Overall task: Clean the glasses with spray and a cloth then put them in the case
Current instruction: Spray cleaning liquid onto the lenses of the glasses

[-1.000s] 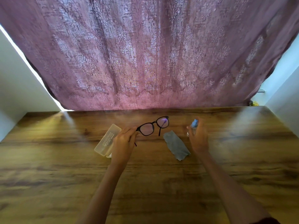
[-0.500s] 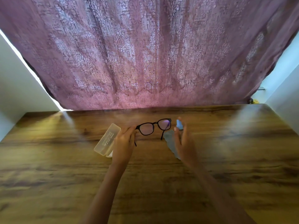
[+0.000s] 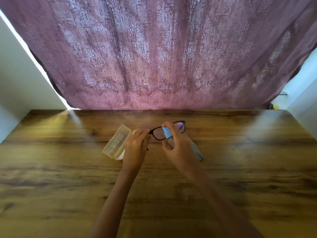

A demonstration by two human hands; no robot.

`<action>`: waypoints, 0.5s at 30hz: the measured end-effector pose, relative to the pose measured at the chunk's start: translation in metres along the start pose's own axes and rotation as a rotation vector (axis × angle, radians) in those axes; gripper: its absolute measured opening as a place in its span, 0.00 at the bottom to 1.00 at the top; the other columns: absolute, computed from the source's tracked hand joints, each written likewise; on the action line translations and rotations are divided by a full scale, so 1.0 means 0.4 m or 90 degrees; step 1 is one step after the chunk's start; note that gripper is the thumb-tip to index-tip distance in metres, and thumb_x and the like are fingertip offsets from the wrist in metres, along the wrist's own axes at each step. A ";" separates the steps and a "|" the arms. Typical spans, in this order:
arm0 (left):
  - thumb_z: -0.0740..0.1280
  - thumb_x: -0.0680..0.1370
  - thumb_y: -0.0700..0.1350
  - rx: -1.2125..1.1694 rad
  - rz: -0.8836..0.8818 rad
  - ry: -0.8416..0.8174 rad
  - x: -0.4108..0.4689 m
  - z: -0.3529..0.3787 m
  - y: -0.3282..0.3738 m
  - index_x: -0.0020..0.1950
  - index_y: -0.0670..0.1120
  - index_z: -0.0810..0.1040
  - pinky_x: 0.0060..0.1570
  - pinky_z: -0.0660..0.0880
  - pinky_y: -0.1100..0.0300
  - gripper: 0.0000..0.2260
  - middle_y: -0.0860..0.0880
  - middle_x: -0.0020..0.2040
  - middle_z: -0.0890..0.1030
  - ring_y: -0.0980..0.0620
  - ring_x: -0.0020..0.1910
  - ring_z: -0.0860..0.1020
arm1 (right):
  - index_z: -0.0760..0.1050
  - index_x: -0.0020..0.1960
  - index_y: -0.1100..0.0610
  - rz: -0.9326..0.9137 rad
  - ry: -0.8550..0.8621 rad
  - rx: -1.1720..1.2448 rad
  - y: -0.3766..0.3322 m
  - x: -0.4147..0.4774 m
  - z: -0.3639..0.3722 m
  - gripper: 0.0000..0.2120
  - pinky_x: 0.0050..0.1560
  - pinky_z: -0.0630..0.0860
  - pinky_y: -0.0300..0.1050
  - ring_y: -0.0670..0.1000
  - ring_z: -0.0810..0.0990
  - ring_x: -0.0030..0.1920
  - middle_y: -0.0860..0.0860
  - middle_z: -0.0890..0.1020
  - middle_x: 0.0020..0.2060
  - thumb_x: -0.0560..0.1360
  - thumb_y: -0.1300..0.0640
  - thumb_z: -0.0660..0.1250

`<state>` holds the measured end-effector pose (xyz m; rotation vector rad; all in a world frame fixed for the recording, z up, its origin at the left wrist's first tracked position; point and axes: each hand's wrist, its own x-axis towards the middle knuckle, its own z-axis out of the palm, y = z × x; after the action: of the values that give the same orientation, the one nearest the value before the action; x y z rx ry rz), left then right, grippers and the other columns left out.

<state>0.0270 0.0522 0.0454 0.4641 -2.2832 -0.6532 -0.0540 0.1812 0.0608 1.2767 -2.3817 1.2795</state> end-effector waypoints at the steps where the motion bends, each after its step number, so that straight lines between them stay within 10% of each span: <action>1: 0.68 0.74 0.31 0.001 -0.001 0.004 0.000 0.001 0.001 0.52 0.37 0.82 0.39 0.69 0.62 0.09 0.42 0.43 0.82 0.44 0.39 0.80 | 0.70 0.64 0.53 0.010 -0.009 -0.003 -0.001 0.002 0.000 0.25 0.36 0.69 0.27 0.44 0.71 0.32 0.49 0.75 0.33 0.69 0.66 0.71; 15: 0.67 0.75 0.31 -0.005 -0.002 0.008 -0.005 0.001 0.002 0.55 0.37 0.81 0.42 0.69 0.61 0.10 0.41 0.46 0.82 0.43 0.39 0.80 | 0.68 0.64 0.51 0.024 -0.064 0.020 -0.012 0.005 0.000 0.26 0.30 0.69 0.35 0.48 0.73 0.29 0.51 0.74 0.30 0.69 0.66 0.70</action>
<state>0.0279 0.0540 0.0445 0.4675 -2.2671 -0.6584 -0.0519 0.1786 0.0648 1.3418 -2.4744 1.2974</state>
